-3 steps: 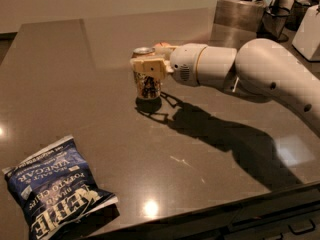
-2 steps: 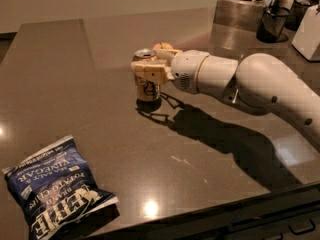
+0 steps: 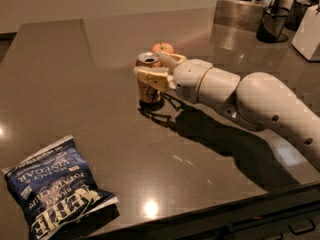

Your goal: Place orange can upright

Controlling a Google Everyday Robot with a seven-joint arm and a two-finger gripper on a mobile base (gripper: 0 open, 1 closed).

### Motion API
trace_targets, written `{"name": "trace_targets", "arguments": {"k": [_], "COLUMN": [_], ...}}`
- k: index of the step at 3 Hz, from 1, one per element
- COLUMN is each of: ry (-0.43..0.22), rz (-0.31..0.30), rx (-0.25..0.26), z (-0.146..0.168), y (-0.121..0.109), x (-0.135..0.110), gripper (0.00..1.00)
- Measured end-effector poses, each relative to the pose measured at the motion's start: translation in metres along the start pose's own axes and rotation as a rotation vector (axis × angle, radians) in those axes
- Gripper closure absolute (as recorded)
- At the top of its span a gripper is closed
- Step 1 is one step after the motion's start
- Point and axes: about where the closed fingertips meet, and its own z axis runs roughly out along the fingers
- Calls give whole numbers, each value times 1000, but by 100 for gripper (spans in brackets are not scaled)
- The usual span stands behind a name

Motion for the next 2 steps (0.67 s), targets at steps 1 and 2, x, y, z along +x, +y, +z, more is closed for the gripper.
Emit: {"name": "trace_targets", "arguments": {"k": [1, 2], "ry": [-46, -46], "rz": [-32, -32], "rx": [-8, -8], "z": [-1, -1], "y": [0, 0], "x": [3, 3], "gripper": [0, 0]}}
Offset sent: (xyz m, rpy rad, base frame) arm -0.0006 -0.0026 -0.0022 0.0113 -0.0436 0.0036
